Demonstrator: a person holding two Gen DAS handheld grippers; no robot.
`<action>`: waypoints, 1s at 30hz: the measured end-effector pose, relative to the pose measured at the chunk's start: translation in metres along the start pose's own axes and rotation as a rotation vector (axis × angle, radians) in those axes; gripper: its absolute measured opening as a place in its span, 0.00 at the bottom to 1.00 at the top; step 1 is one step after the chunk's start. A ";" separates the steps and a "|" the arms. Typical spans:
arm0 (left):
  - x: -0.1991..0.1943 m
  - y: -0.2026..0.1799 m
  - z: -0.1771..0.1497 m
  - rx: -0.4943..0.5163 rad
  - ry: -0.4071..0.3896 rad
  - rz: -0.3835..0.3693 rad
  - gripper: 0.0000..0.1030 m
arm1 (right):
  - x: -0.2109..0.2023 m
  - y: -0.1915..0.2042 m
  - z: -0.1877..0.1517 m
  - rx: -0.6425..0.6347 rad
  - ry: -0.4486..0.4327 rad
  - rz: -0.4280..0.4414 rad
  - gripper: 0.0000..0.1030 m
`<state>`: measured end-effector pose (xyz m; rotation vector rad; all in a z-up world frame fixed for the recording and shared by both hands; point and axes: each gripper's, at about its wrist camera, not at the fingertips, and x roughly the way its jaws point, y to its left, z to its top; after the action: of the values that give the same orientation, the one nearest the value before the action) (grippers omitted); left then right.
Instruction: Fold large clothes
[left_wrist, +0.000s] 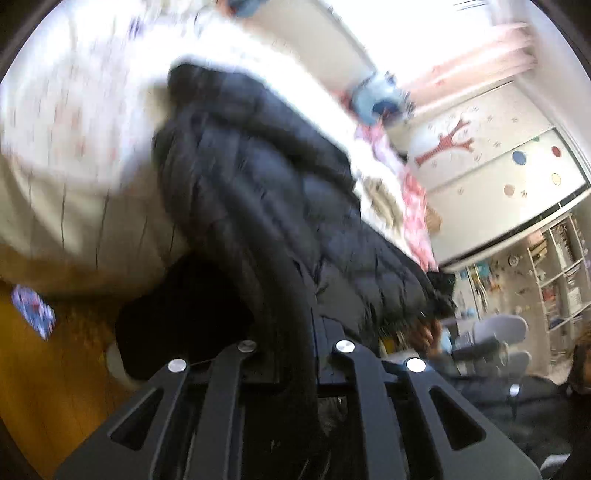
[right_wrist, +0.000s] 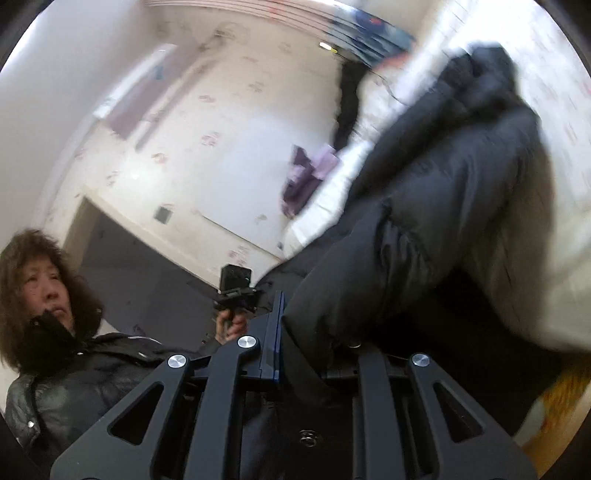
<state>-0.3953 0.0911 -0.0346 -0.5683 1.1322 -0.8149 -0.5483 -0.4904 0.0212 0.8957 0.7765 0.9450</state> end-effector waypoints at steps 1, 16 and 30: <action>0.003 0.012 -0.004 -0.027 0.013 0.003 0.11 | 0.000 -0.011 -0.007 0.033 0.004 0.002 0.14; -0.051 0.004 0.103 -0.100 -0.423 -0.348 0.11 | -0.019 0.011 0.104 -0.138 -0.281 0.326 0.14; 0.062 0.062 0.345 -0.263 -0.577 -0.189 0.11 | 0.044 -0.133 0.346 0.125 -0.548 -0.033 0.16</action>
<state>-0.0413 0.0768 0.0011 -1.0655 0.6585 -0.6039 -0.1894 -0.5906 0.0417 1.1798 0.3790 0.5811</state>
